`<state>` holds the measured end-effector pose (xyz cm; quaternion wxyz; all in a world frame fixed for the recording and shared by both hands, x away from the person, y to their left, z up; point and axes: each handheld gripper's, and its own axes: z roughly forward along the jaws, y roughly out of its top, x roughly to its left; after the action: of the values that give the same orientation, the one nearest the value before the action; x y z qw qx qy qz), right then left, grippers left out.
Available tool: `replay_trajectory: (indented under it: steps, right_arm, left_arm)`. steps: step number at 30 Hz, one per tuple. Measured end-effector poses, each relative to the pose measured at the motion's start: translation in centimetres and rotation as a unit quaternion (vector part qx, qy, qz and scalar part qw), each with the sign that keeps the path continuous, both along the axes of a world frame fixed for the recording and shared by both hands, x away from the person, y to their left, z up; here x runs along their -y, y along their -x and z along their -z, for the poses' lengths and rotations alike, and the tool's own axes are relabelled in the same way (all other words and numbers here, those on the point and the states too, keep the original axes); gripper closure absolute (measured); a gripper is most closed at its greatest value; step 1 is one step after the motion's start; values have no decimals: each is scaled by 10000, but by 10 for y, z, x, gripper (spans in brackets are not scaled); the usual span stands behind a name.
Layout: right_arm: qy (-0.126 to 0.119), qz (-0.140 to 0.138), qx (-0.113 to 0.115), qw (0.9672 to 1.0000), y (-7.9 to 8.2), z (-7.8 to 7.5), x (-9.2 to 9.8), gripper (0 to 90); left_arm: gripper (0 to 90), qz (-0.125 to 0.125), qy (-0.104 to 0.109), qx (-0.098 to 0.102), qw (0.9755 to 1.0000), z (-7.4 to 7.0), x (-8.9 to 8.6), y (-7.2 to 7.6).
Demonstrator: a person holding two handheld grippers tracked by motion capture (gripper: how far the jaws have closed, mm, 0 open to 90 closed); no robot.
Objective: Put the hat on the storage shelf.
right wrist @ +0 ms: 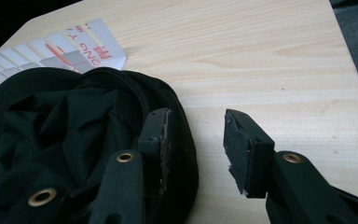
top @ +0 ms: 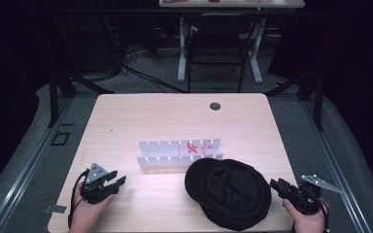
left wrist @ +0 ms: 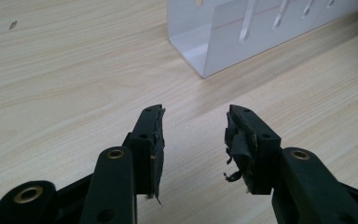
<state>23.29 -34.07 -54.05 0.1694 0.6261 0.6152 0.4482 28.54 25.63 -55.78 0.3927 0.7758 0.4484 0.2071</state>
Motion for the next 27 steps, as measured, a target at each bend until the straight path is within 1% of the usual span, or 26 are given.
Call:
replay_trajectory:
  steps: [1,2,3,4,5,6,7,8,9,10,11,13,14,15,16,17,19,20,22,24,25,27]
  right_arm:
    - [1,43,-40,10000,0,1,0,605]
    - [-80,-8,-96,9999,0,1,0,621]
    - [-13,-79,-156,9998,0,2,0,633]
    - [22,-98,-145,9998,1,3,-1,633]
    - [138,-109,-189,9997,1,3,-2,640]
    - [192,-95,-252,9995,1,3,-3,644]
    - [156,-93,-301,9994,1,2,-3,644]
    - [46,-85,-328,9994,1,1,-3,644]
    - [6,-53,-431,9991,1,-1,-2,645]
    - [-82,-16,-439,9990,1,-1,-2,651]
    - [-82,-16,-439,9990,1,-1,-2,651]
    - [-132,7,-544,9984,2,-7,-3,660]
    - [-32,26,-635,9980,3,-10,-3,660]
    - [-135,110,-614,9980,3,-11,-6,659]
    - [-89,51,-713,9974,3,-13,-5,650]
    - [-58,46,-764,9970,4,-15,-6,649]
    - [-41,1,-913,9958,3,-18,-8,640]
    - [-50,-3,-932,9956,2,-18,-10,627]
    - [204,-100,-1071,9940,1,-17,-11,606]
    - [129,-38,-1196,9927,1,-17,-11,612]
    - [53,-2,-1313,9913,2,-17,-10,633]
    - [-144,47,-1526,9882,3,-17,-10,647]
  left_arm:
    - [566,26,146,-36,9999,0,-1,0]
    - [578,71,246,-55,9997,0,-2,-1]
    - [586,86,324,-103,9994,1,-2,-1]
    - [591,86,324,-103,9994,1,-2,-1]
    - [614,119,322,-134,9993,1,-3,-1]
    - [617,130,338,-142,9992,2,-2,-1]
    - [615,135,327,-127,9993,2,-2,-1]
    - [613,127,319,-105,9994,1,-2,-2]
    - [608,107,321,-98,9994,1,-2,-2]
    - [600,107,321,-98,9994,1,-2,-2]
    - [600,98,360,-86,9993,0,-2,-2]
    - [595,130,424,-83,9990,0,-1,-2]
    - [595,184,348,-63,9992,-1,0,-1]
    - [595,203,343,-49,9992,-1,0,-1]
    - [595,210,354,-44,9991,-2,1,-1]
    - [592,216,360,-37,9991,-2,1,-1]
    - [592,242,375,-36,9990,-2,1,-1]
    - [592,249,357,-41,9990,-2,0,-2]
    - [591,249,336,-75,9991,0,-1,-2]
    - [590,260,331,-82,9991,0,-1,-2]
    - [590,253,338,-43,9991,0,-1,-2]
    - [584,275,349,-43,9990,-1,-1,-1]
